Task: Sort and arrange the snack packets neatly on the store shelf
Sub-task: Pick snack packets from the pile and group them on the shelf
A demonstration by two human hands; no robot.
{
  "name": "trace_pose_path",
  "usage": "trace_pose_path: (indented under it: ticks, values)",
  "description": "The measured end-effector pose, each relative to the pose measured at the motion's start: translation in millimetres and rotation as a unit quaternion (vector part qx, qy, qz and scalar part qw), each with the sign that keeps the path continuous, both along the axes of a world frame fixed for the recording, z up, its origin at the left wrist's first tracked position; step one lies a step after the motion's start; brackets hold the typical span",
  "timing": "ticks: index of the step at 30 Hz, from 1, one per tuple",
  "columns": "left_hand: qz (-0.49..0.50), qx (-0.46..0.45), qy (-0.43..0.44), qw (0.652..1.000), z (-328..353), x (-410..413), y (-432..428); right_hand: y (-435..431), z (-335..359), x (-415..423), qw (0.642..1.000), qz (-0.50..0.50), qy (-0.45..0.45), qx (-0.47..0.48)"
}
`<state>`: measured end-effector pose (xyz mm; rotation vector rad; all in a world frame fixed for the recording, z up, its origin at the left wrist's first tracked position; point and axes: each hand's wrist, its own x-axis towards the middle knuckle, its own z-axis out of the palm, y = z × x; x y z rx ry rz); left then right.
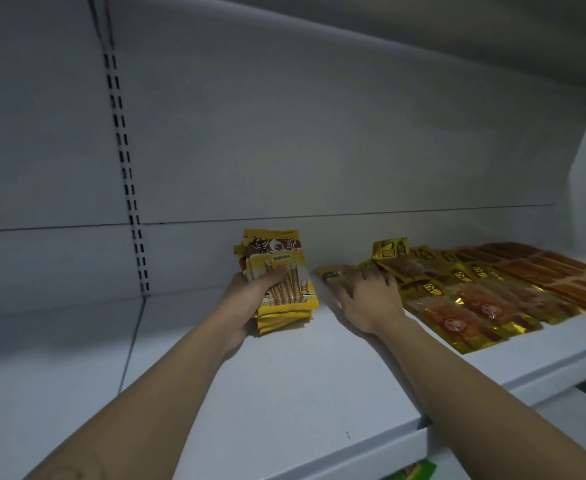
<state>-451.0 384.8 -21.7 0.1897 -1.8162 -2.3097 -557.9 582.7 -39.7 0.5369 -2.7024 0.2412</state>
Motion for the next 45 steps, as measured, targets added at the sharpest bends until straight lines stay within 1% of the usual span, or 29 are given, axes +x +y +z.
trace_pose_path:
  ticks: [1,2,5,6,8,9,10,11,12,13,14,15,16,18,21,24,26,29,31,33,35,36,37,39,40,41,42,44,45]
  values:
    - [0.007,0.005,-0.002,1.0,0,1,-1,0,0,1,1.0,0.003,0.012,-0.01]
    - [0.012,0.011,-0.005,1.0,0,2,-2,2,1,1,1.0,0.007,0.002,-0.006]
    - [0.02,0.021,-0.011,1.0,2,5,-2,6,0,1,0.995,0.007,-0.091,0.034]
    - [0.018,0.021,-0.011,1.0,2,6,-2,5,0,1,0.994,0.006,-0.095,0.044]
    - [0.013,0.023,-0.011,1.0,3,9,-2,1,2,3,0.997,0.009,-0.056,0.055]
    - [0.011,0.025,-0.009,1.0,4,10,-2,-2,6,4,0.999,0.021,-0.02,0.031]
    - [0.01,0.031,-0.007,0.999,5,11,-3,-7,12,7,0.999,0.045,0.011,-0.027]
    - [0.012,0.04,-0.003,0.999,7,11,-4,-13,19,11,0.991,0.078,0.019,-0.105]
    - [0.018,0.051,0.003,0.999,8,12,-5,-20,27,15,0.975,0.116,-0.008,-0.188]
    - [0.027,0.059,0.009,0.998,10,12,-6,-29,36,20,0.952,0.151,-0.062,-0.259]
    - [0.037,0.065,0.016,0.997,11,12,-7,-39,43,26,0.927,0.178,-0.13,-0.305]
    - [0.044,0.069,0.02,0.996,11,11,-9,-48,48,32,0.91,0.198,-0.177,-0.318]
    - [0.046,0.074,0.021,0.996,10,10,-10,-56,49,37,0.906,0.214,-0.194,-0.311]
    - [0.025,0.083,0.01,0.996,9,10,-12,-68,43,36,0.904,0.225,-0.18,-0.314]
    - [-0.016,0.084,0.01,0.996,9,11,-14,-67,32,27,0.876,0.209,-0.186,-0.392]
    - [-0.014,0.057,0.017,0.998,9,10,-20,-63,26,20,0.845,0.207,-0.211,-0.445]
    - [0.008,0.042,0.004,0.999,8,8,-20,-61,35,13,0.844,0.193,-0.206,-0.457]
    - [0.075,0.035,-0.018,0.996,7,2,-19,-53,47,3,0.881,0.146,-0.137,-0.43]
    - [0.128,0.036,-0.024,0.991,6,-1,-22,-45,39,1,0.914,0.104,-0.09,-0.382]
    - [0.162,0.046,-0.023,0.986,7,-4,-28,-42,22,1,0.963,0.067,-0.073,-0.251]
    - [0.186,0.043,-0.018,0.981,8,-7,-33,-41,15,-1,0.991,0.034,-0.051,-0.12]
    - [0.192,0.039,-0.018,0.98,10,-7,-34,-40,16,-1,0.996,0.02,-0.024,-0.082]
    - [0.194,0.035,-0.019,0.98,10,-7,-32,-39,18,1,0.998,0.013,0.002,-0.067]
    - [0.193,0.027,-0.024,0.981,7,-5,-29,-35,18,6,0.995,0.043,0.022,-0.084]
    - [0.192,0.024,-0.026,0.981,5,-5,-28,-34,17,10,0.993,0.082,0.0,-0.087]
    - [0.192,0.019,-0.028,0.981,4,-4,-27,-34,15,14,0.989,0.123,-0.039,-0.067]
    - [0.191,0.013,-0.029,0.981,3,-3,-27,-36,12,18,0.985,0.153,-0.08,-0.026]
    - [0.188,0.006,-0.03,0.982,1,-4,-28,-41,8,22,0.976,0.176,-0.118,0.041]
    - [0.187,0.005,-0.031,0.982,1,-5,-28,-43,7,22,0.976,0.175,-0.119,0.046]
